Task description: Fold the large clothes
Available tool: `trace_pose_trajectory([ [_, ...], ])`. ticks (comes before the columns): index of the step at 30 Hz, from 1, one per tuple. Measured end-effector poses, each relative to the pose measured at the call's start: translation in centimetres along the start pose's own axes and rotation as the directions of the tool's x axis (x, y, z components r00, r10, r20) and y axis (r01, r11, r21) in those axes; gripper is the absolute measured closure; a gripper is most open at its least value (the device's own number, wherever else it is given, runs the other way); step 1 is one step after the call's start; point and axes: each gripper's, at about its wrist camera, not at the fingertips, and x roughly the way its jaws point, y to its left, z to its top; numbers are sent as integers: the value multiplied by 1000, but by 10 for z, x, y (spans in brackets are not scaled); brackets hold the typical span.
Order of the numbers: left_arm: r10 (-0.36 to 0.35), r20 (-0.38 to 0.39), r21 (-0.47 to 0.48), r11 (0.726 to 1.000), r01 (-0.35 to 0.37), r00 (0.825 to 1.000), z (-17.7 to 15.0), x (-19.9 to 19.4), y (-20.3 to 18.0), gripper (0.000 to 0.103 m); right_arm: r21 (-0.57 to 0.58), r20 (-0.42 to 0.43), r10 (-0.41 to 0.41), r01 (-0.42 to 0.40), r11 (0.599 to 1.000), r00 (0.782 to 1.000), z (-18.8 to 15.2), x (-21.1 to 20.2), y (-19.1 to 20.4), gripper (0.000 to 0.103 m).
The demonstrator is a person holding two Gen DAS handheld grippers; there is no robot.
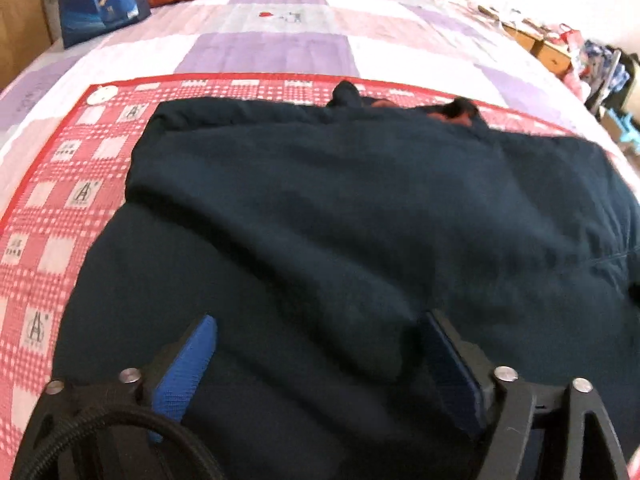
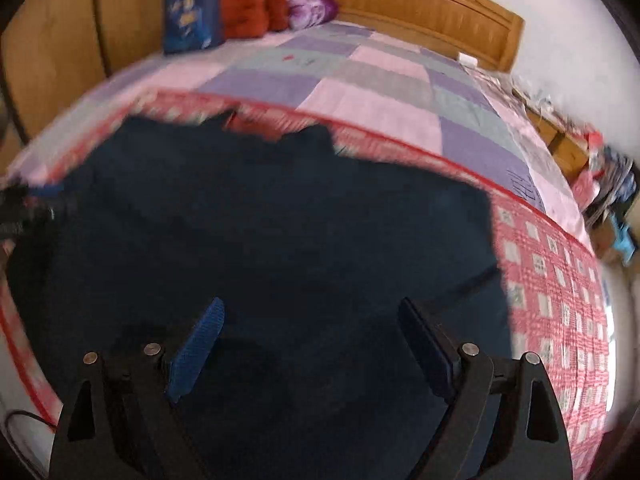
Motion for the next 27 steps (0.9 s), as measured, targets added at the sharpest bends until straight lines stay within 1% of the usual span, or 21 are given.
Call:
trace_pose_trajectory([
  [1, 20, 11, 13, 1000, -20, 1000, -1, 5, -1, 9, 13, -21, -14, 14, 1000, 1000, -4, 12, 4, 9],
  [2, 37, 15, 14, 999, -38, 999, -1, 9, -2, 1, 55, -32, -21, 23, 998, 999, -4, 25, 3, 6],
  [3, 56, 16, -2, 998, -56, 998, 4, 20, -1, 0, 84, -37, -31, 34, 996, 999, -1, 35, -1, 0],
  [5, 62, 2, -25, 998, -62, 998, 13, 35, 1, 0, 149, -75, -34, 45, 988, 997, 10, 58, -17, 0],
  [7, 90, -3, -25, 996, -90, 996, 28, 53, -2, 0, 207, -96, -61, 80, 975, 993, 27, 78, -35, 0],
  [9, 111, -27, -10, 994, -111, 993, 44, 70, -7, 0, 245, -116, -77, 104, 964, 990, 42, 95, -49, 0],
  [13, 112, -87, -1, 994, -113, 990, 70, 98, -11, 0, 293, -144, -100, 139, 946, 985, 60, 121, -71, 0],
  [15, 118, -112, -1, 993, -119, 987, 79, 110, -12, 0, 313, -152, -117, 160, 936, 982, 67, 127, -81, 0],
  [18, 120, -135, 7, 993, -120, 983, 87, 120, -17, 0, 351, -169, -134, 187, 917, 976, 65, 136, -108, 0],
  [21, 119, -135, 9, 993, -119, 984, 87, 120, -19, 0, 416, -185, -141, 208, 885, 973, 62, 144, -128, 0],
  [23, 114, -134, 7, 993, -114, 984, 87, 118, -19, 0, 438, -189, -144, 214, 873, 971, 59, 146, -133, 0],
  [27, 112, -140, 8, 994, -112, 984, 87, 118, -19, 0, 421, -198, -164, 236, 876, 966, 60, 147, -132, 0],
])
